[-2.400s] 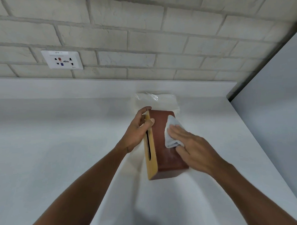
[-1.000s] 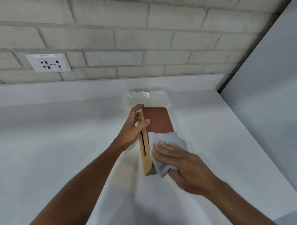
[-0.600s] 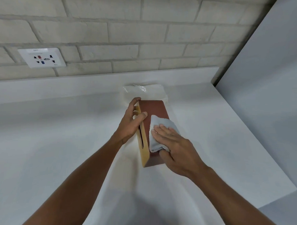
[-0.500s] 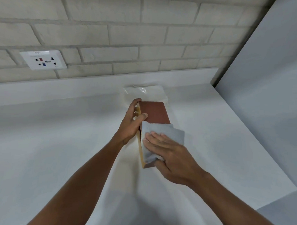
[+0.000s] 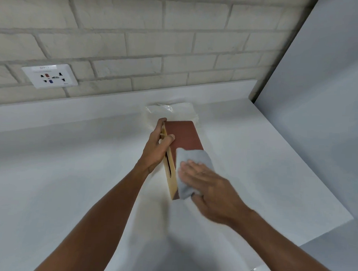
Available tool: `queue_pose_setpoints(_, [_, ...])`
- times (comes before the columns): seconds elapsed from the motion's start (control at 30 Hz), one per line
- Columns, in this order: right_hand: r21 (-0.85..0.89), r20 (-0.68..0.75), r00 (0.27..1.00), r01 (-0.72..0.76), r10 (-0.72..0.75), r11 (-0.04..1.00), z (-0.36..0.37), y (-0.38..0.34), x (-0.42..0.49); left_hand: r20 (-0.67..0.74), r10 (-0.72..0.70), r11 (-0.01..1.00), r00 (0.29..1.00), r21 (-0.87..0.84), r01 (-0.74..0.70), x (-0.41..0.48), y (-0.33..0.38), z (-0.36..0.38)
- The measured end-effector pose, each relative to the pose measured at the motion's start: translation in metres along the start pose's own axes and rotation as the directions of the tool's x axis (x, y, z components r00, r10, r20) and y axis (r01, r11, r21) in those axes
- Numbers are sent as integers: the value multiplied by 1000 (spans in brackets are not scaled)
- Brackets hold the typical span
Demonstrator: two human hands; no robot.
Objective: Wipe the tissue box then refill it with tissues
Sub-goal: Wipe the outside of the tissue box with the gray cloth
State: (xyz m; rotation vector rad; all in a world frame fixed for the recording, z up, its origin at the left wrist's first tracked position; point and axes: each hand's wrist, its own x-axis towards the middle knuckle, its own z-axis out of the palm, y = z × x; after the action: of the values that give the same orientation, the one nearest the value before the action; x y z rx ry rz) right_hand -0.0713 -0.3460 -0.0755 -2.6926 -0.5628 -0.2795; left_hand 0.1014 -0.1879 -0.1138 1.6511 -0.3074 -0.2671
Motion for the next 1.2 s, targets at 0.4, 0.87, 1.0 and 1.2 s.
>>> queue_pose_setpoints(0.4, [-84,-30,998,44,-47,995,-1,26,-12,5,66,998,998,10,-66,-1,6,0])
queue_pose_setpoints(0.87, [-181,-53,973,210,-222,961,22,10,-23,19,55,998,998,-8,-55,2,3,0])
queue_pose_setpoints(1.0, [9,-118,993,28,-27,1000,5,30,-20,24,16,1000,1000,-1,-16,5,-1,-2])
queue_pose_setpoints(1.2, [326,5,965,-249,262,912,-11,43,20,6,-40,999,999,30,40,6,-6,0])
